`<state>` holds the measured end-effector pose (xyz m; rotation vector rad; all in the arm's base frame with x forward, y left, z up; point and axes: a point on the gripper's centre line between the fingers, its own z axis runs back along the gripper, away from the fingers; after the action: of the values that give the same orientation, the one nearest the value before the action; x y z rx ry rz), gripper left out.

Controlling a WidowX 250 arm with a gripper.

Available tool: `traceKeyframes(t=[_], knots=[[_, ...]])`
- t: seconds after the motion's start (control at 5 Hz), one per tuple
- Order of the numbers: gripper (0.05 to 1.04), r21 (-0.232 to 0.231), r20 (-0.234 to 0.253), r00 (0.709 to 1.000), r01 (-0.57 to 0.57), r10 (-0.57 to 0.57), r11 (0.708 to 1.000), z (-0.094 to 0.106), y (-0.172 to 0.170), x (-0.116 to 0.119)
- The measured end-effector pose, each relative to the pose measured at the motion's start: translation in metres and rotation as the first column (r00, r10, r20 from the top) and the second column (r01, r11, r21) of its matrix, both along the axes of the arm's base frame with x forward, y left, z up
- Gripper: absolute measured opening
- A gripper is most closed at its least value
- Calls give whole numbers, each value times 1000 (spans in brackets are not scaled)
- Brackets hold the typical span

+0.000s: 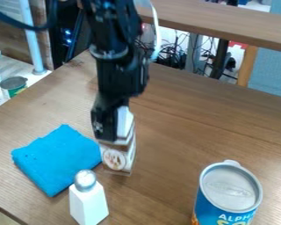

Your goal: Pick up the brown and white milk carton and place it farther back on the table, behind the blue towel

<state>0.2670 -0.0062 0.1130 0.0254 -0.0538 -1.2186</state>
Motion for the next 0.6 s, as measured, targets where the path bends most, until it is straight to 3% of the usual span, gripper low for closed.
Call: traceKeyframes(t=[0.2, 0.4, 0.6], knots=[[819, -35, 40, 999, -35, 36, 999, 23, -4, 13], [819, -31, 83, 982, -165, 167, 986, 42, 0, 25], [819, -28, 89, 915, -393, 394, 919, 48, 29, 42]])
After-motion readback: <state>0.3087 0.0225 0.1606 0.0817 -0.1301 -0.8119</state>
